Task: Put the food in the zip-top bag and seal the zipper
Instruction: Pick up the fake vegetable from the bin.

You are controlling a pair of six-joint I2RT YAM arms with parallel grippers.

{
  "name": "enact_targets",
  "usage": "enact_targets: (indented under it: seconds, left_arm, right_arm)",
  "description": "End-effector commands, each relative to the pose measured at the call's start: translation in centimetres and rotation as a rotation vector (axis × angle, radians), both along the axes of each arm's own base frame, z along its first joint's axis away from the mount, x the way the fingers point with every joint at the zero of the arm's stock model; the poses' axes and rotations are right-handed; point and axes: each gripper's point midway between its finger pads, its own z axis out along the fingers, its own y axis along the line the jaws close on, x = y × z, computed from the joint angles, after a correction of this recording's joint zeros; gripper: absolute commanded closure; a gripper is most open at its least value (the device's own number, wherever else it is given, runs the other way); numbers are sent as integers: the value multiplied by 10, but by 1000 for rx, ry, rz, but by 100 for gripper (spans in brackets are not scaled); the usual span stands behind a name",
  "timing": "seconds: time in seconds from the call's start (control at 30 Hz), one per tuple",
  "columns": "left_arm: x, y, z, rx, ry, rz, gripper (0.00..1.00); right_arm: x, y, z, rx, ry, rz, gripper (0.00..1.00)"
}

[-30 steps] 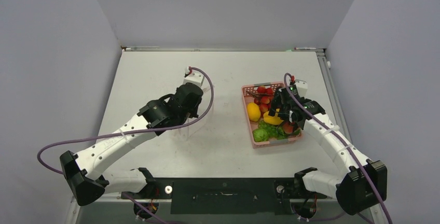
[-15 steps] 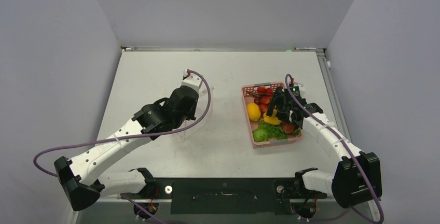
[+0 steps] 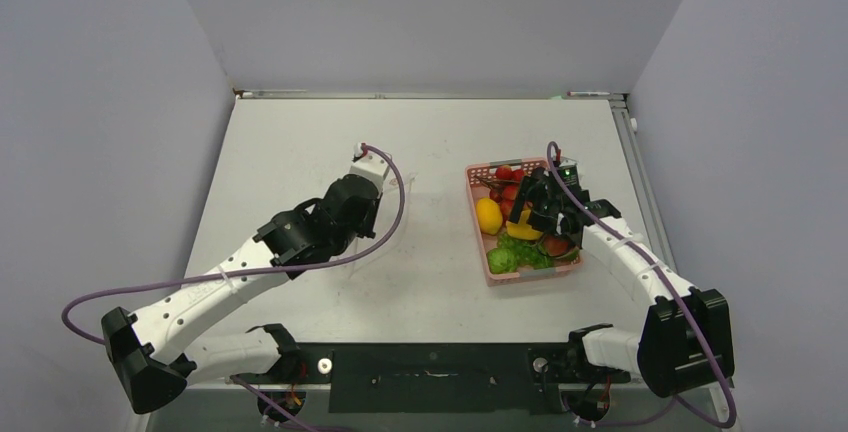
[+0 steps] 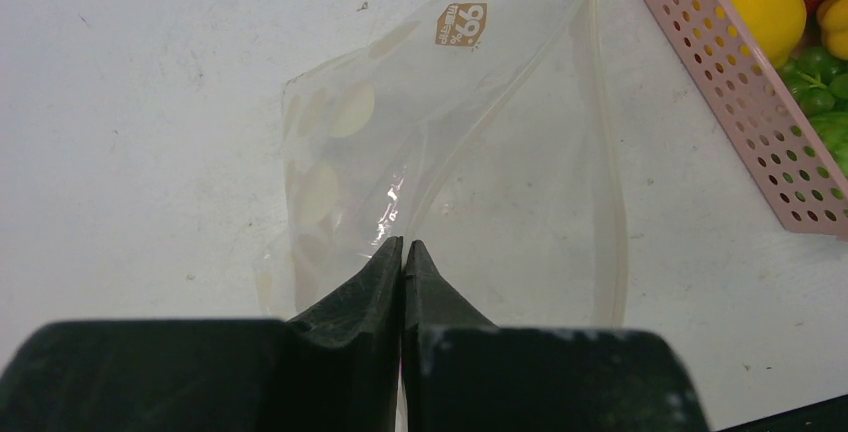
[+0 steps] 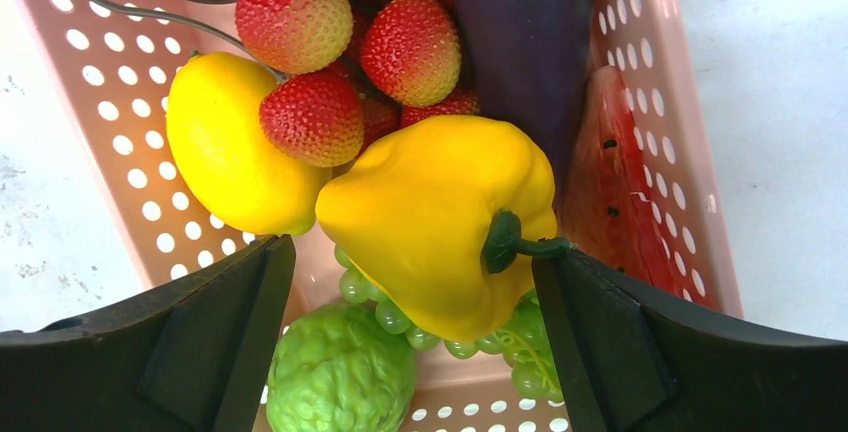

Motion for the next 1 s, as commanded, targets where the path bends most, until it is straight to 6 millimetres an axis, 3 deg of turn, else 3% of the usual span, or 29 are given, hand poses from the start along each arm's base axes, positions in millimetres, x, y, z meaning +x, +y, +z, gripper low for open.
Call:
enact_targets:
  seconds: [0.0,0.3,0.57,0.73,0.97]
  left_arm:
    - [5,-7,16,-64,-65,-12,100]
    - [4,-6,11,-71,-71,-10,100]
    - [2,-4,10,-78,-74,-12,100]
    - [0,-4,9,-81,-72,-21,100]
    - [-2,-1,6,-77,-69,-20,100]
  right_arm:
    - [9,6,19,31,-82,38,6]
    - [5,13,35,39,-99,85,2]
    - [-6,-16,43,-85,-63,-47,6]
    - [-6,-24,39,-100,-78,-99,9]
    - [12,-11,26,-57,-78,-63,10]
